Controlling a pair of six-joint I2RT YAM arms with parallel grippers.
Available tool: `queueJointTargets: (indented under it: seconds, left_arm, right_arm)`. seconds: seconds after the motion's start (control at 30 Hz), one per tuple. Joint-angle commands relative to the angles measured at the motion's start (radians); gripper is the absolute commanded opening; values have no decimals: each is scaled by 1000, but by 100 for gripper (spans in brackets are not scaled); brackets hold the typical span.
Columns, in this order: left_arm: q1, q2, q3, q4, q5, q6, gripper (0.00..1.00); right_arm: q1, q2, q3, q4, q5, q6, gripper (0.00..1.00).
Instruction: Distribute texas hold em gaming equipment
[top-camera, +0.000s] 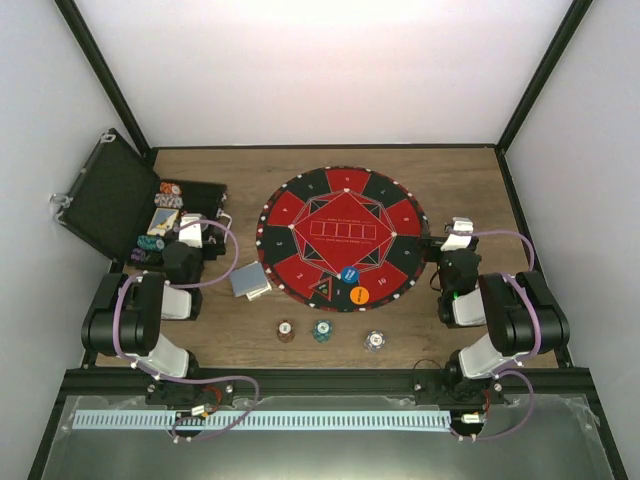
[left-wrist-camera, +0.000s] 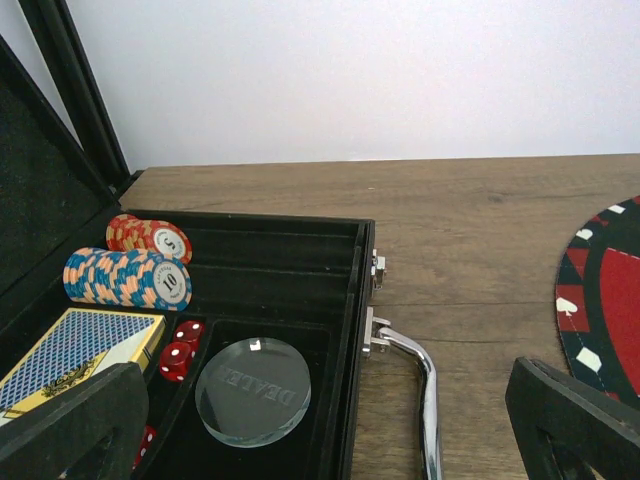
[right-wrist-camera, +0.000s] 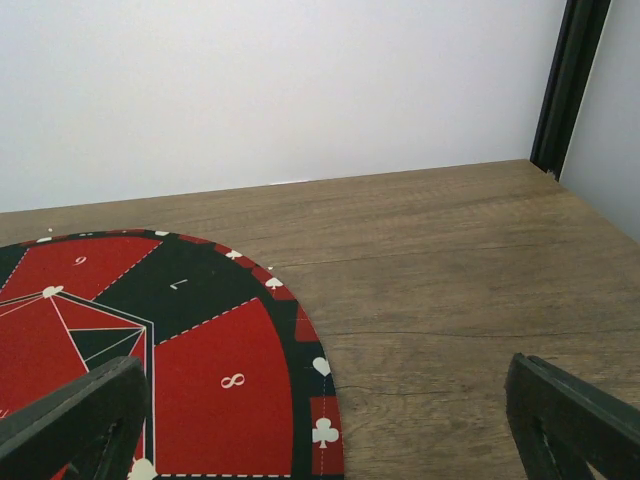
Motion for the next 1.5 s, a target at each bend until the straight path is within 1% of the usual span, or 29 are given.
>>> queueJointTargets:
  seconds: [0.0,0.27,0.33,0.37,0.4,0.43,0.5,0.57,0.6,0.63,0.7,0.73,0.8,0.87,0.9,0.97,1.03,1.07,1.1,1.17,1.23,1.37,1.47]
  left_arm:
    - [8,9,18,56,8,-18,100]
    - [10,8,22,44,9,-20,100]
    - [11,6,24,48,7,-21,100]
    - [11,-6,38,15,5,-21,100]
    - [11,-42,71,-66,6,-21,100]
    - [11,-70,119,-171,1,-23,100]
    - [15,-112,224,-381,15,-19,100]
    - [24,-162,303,-546,74,-3,100]
    - [38,-190,334,-591,117,-21,100]
    - [51,-222,351,-629,155,-40,100]
    - [71,-262,403,-725,212,-65,100]
    - [74,-272,438,-786,223,-75,100]
    - [82,-272,520,-928,247,-73,100]
    - [88,-250,621,-1101,288,-38,100]
    - [90,-237,664,-1184,292,-13,100]
    - [101,-224,727,-1301,287,29,100]
    - [138,-234,752,-1365,325,55,100]
    - [162,-244,757,-1389,357,60,100]
    - [188,-251,760,-1408,386,60,100]
    - [232,-253,770,-1462,429,65,99]
    - [267,-242,788,-1515,454,89,99]
    - [315,-234,813,-1592,428,125,100]
    - [328,-249,813,-1628,421,163,100]
  right_arm:
    - [-14,7,24,49,5,-19,100]
    - [-16,6,29,39,4,-14,100]
    - [-20,1,32,30,29,0,100]
    - [-20,-4,33,19,33,3,100]
    - [-19,-9,31,31,49,2,100]
    - [-19,-27,39,-11,52,12,100]
    - [-13,-54,38,-2,57,-5,100]
    - [-8,-168,115,-246,137,42,100]
    - [-8,-248,164,-343,196,87,100]
    - [-8,-306,201,-451,189,97,100]
    - [-8,-403,275,-592,153,89,100]
    - [-8,-439,304,-641,156,114,100]
    - [-8,-489,346,-688,142,179,100]
    - [-11,-550,426,-832,58,287,100]
    - [-11,-574,473,-917,-10,293,100]
    - [-13,-572,551,-1013,-145,313,100]
    - [-1,-533,602,-1065,-341,307,100]
    - [34,-508,621,-1100,-387,295,100]
    - [95,-486,651,-1159,-360,268,100]
    - [268,-430,693,-1274,-197,204,100]
    - [418,-392,690,-1339,-101,186,100]
    - [643,-297,679,-1452,4,250,100]
    - [784,-215,679,-1492,55,295,100]
